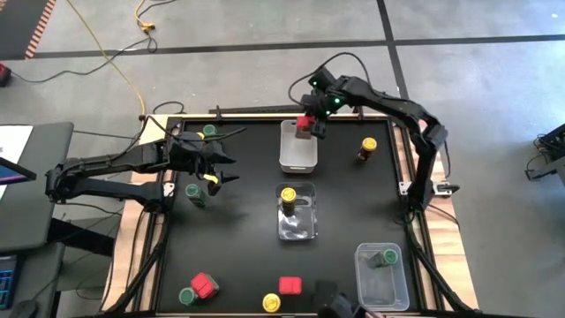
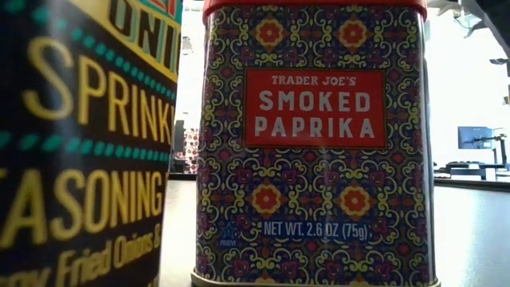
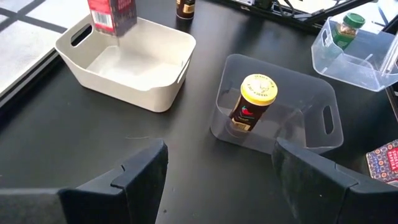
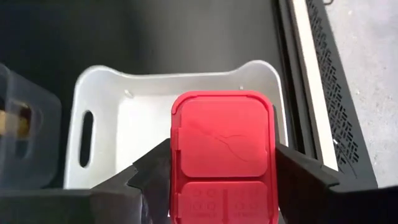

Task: Sort spices by type
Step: Put the top right red seasoning can into the white bin

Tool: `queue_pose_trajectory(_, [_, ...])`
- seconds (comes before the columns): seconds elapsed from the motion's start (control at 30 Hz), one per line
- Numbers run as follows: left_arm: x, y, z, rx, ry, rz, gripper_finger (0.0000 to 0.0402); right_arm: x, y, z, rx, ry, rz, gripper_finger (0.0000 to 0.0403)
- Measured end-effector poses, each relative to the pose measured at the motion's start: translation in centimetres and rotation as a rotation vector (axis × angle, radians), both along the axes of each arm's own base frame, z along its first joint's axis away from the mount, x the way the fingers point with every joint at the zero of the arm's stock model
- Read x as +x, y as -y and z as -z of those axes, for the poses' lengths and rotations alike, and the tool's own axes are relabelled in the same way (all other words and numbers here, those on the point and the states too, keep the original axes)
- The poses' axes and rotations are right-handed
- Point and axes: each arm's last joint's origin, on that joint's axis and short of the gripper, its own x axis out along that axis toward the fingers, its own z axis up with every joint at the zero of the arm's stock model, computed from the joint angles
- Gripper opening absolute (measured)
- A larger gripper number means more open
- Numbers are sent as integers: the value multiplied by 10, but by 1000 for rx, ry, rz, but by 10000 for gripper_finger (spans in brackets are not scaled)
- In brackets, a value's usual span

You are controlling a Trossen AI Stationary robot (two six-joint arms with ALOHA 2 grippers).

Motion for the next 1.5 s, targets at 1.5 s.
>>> queue_pose_trajectory(1.5, [0,0,0,-29,5,-31,276,22,12,54,-27,-71,-59,250])
